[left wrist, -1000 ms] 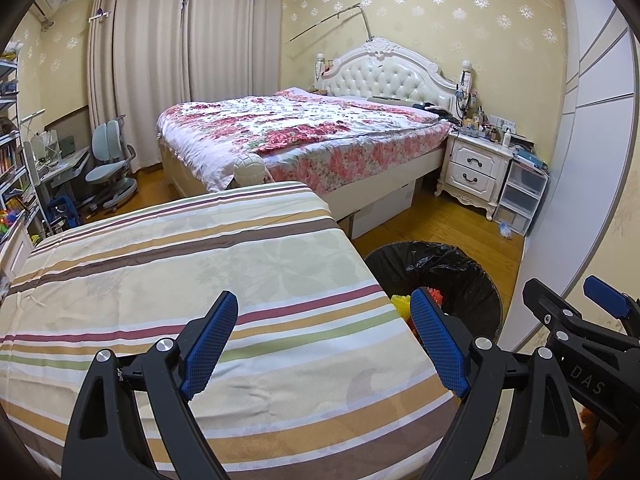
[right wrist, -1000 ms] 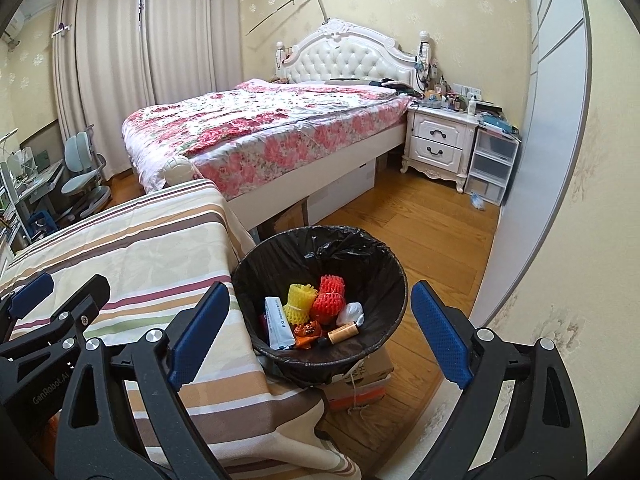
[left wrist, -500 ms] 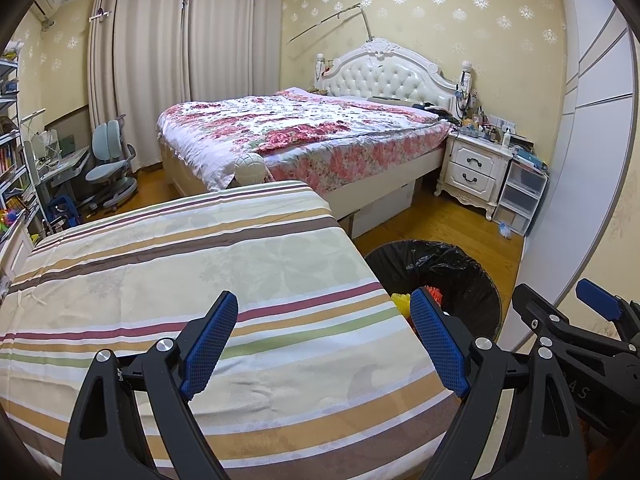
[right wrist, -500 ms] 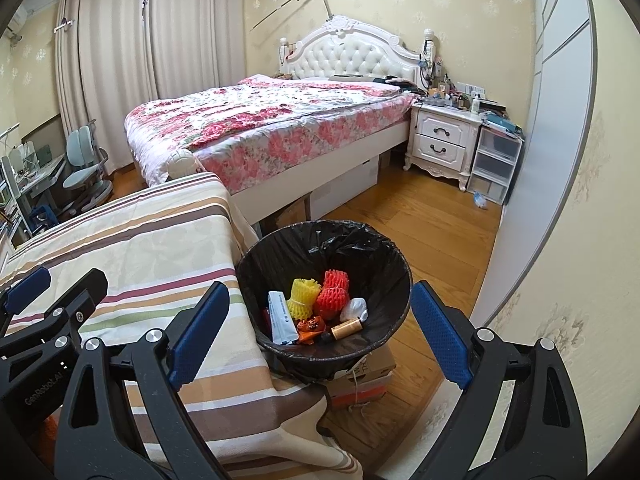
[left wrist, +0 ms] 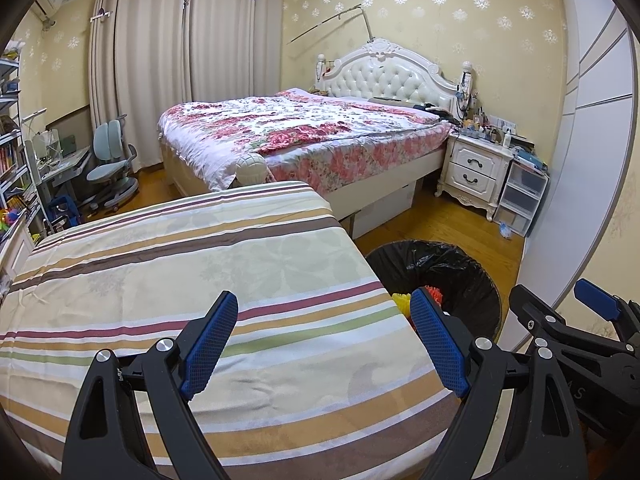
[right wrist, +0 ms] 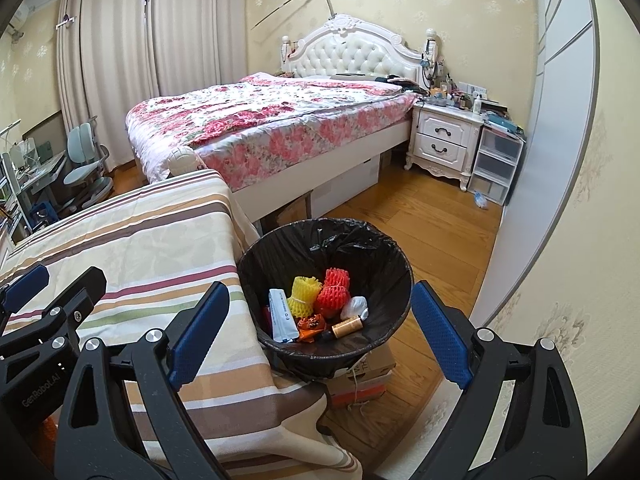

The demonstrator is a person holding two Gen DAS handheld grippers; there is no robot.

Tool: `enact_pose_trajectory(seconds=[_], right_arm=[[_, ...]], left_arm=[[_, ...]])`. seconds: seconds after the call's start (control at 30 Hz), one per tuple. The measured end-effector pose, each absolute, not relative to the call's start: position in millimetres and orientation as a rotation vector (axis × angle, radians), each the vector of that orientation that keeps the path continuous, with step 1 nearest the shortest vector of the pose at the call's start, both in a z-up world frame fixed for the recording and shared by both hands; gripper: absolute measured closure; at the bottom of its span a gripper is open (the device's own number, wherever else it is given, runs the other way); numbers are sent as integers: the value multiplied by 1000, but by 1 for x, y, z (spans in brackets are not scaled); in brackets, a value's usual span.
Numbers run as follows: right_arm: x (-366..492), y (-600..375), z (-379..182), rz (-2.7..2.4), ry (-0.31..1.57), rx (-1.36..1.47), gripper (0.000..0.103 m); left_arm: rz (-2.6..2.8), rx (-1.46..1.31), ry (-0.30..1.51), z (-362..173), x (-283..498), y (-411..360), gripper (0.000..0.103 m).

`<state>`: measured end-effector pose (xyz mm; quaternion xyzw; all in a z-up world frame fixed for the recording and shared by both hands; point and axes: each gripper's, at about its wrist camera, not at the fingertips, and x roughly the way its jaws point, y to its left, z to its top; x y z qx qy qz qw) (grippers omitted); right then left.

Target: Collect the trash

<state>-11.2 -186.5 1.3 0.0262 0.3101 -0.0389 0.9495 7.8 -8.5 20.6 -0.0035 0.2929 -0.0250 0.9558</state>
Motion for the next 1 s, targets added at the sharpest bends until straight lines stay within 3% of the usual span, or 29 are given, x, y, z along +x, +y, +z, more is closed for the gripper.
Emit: enact_pose_trajectory(seconds=[1.0], right_arm=[[-12, -187, -8, -72, 658, 47, 13]], left_arm=[[-51, -8, 617, 13, 2, -5, 18]])
